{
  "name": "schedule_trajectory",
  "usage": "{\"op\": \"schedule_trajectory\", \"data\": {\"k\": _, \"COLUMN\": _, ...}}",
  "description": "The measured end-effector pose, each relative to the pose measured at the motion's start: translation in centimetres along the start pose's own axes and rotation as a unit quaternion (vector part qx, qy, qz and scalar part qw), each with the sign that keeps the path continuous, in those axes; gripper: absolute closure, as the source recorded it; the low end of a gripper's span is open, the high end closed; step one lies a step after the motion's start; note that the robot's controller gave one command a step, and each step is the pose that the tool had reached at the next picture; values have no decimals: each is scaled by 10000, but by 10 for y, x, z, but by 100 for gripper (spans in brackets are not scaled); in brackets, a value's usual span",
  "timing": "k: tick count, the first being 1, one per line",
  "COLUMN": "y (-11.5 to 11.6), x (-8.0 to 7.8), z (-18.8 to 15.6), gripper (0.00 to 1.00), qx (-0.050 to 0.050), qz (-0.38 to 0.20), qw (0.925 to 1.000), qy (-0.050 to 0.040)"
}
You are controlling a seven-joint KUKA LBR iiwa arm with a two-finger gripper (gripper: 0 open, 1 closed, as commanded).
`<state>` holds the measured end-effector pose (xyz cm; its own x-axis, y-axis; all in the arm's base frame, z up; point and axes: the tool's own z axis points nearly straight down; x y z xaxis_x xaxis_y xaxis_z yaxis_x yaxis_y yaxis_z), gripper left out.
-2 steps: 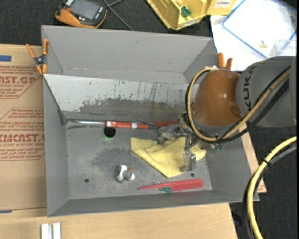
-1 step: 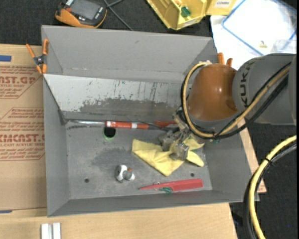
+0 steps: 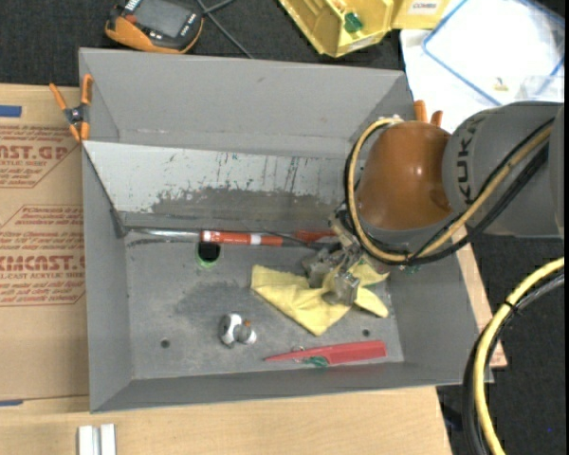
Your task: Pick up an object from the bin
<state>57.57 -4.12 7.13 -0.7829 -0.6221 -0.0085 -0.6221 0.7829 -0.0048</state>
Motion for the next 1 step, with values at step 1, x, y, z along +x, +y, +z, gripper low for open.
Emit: {"op": "schedule_trajectory", "data": {"k": 1, "y": 1, "x": 1, "z": -11, "gripper": 100, "qx": -16, "qz": 0, "qw": 10000, "qy": 19}}
